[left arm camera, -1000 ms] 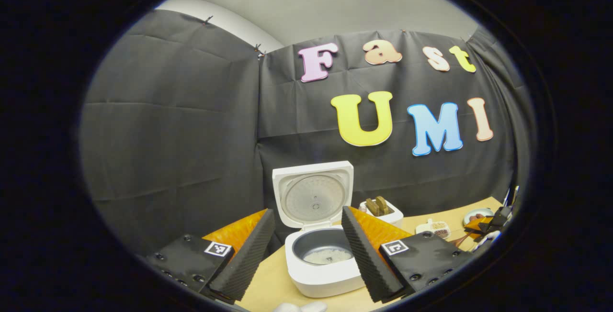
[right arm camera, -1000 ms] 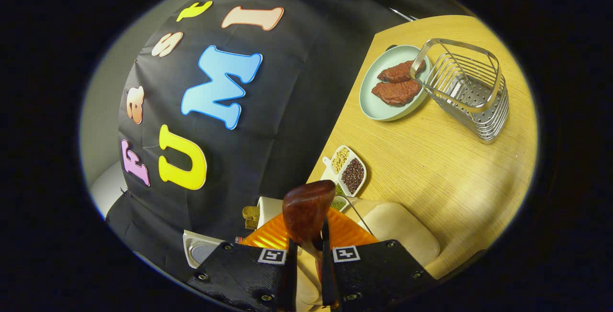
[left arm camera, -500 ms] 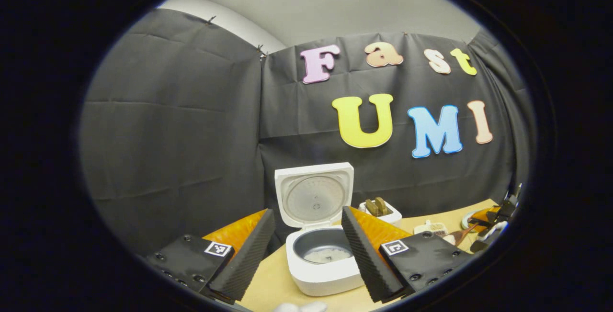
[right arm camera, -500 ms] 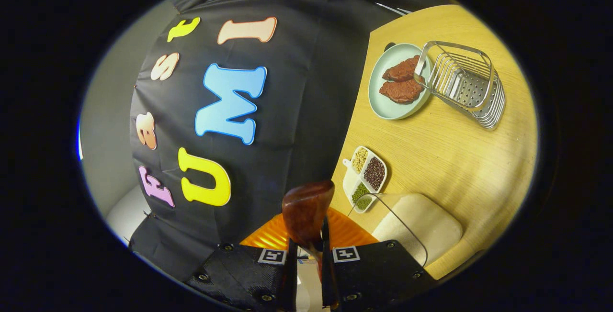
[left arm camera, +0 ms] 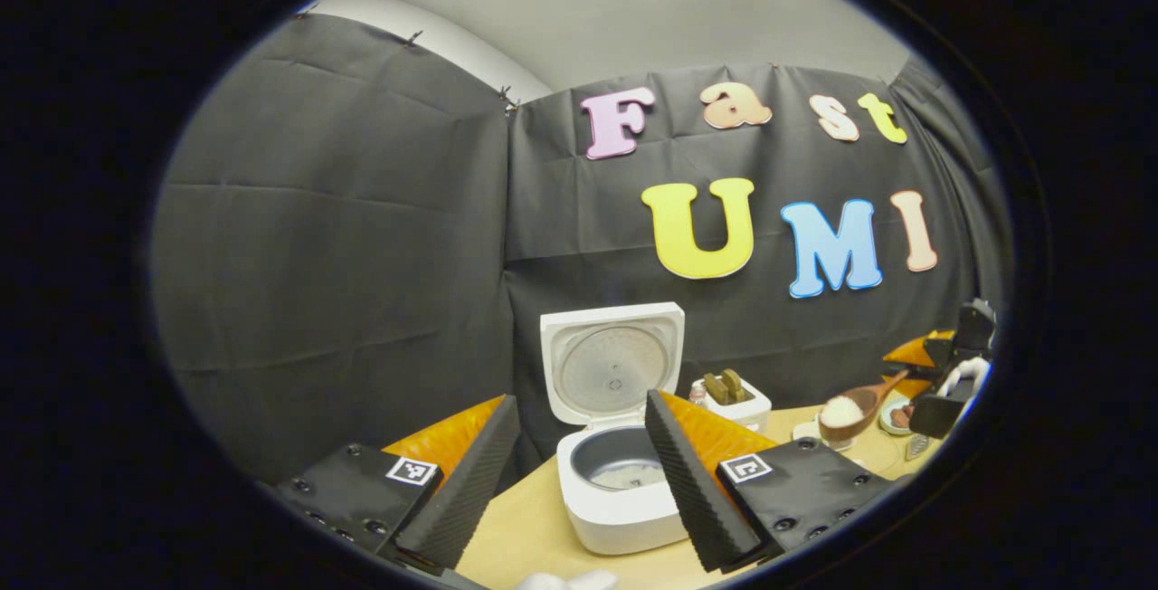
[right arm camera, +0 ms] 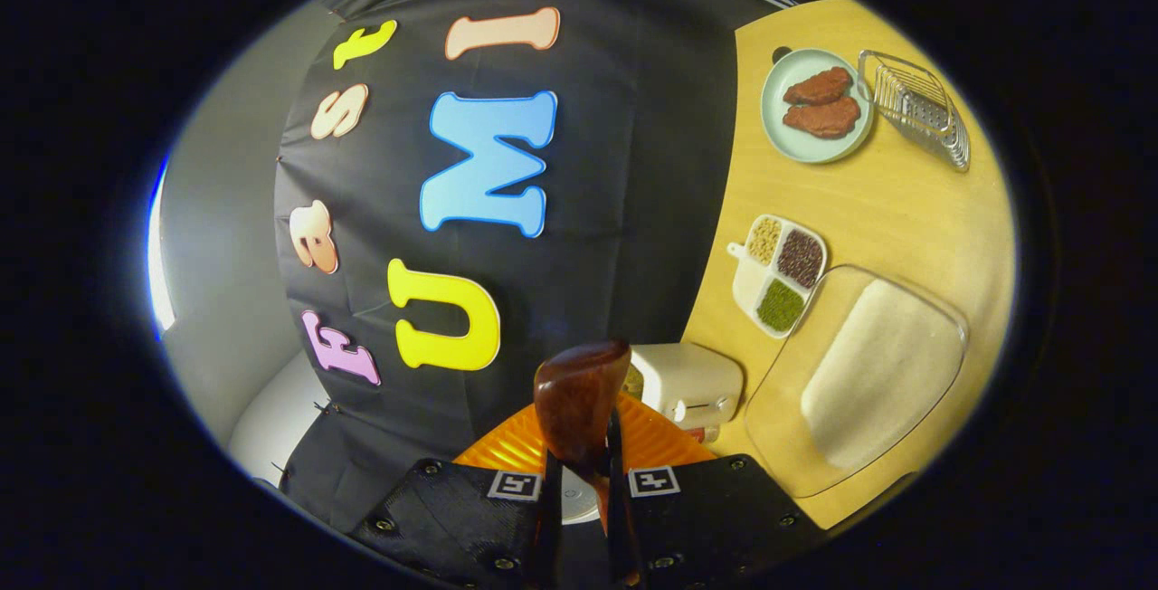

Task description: Close the left gripper, press the button to open the rice cooker; take a wooden spoon from the chopstick holder with the right hand, scoop a spoonful of rice and pour it into the rice cooker, then put the wooden spoon back into the chopstick holder.

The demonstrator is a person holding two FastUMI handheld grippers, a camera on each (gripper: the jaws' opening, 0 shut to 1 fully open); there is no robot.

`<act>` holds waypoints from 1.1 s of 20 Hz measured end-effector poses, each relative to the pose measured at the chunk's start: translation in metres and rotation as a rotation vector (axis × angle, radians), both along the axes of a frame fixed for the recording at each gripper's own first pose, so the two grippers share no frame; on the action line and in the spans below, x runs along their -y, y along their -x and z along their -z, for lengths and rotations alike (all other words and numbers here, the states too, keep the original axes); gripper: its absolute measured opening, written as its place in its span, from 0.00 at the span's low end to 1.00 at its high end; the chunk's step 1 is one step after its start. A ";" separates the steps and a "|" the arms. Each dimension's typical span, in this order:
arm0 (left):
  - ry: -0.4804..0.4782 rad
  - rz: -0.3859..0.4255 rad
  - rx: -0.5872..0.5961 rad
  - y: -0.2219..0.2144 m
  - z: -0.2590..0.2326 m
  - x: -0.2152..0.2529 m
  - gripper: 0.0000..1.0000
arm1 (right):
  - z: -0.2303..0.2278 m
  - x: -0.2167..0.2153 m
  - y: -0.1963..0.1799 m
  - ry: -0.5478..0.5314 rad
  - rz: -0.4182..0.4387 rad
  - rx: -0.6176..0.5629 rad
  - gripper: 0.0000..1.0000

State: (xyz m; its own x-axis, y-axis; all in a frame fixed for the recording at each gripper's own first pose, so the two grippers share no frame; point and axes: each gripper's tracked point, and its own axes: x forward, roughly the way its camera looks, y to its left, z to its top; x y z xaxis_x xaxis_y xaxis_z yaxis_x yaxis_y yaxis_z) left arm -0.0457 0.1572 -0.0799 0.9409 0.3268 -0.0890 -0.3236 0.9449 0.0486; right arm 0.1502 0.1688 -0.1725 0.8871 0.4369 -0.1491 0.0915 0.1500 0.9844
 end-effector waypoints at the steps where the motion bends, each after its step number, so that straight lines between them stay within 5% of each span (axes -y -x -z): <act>1: -0.003 -0.002 -0.002 0.001 0.000 -0.001 0.97 | -0.008 -0.018 -0.003 -0.008 -0.013 0.004 0.21; 13: -0.024 -0.035 0.004 0.009 0.002 -0.008 0.97 | 0.009 -0.231 -0.017 0.009 -0.220 -0.023 0.21; 22: -0.022 -0.064 -0.018 0.007 0.010 -0.020 0.97 | 0.057 -0.249 -0.031 0.292 -0.202 0.034 0.21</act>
State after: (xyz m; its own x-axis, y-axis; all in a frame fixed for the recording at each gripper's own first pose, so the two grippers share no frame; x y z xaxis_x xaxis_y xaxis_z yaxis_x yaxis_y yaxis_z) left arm -0.0529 0.1770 -0.0904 0.9164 0.3883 -0.0974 -0.3822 0.9210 0.0755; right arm 0.1814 0.4182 -0.2297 0.7939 0.5472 -0.2652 -0.0011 0.4374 0.8993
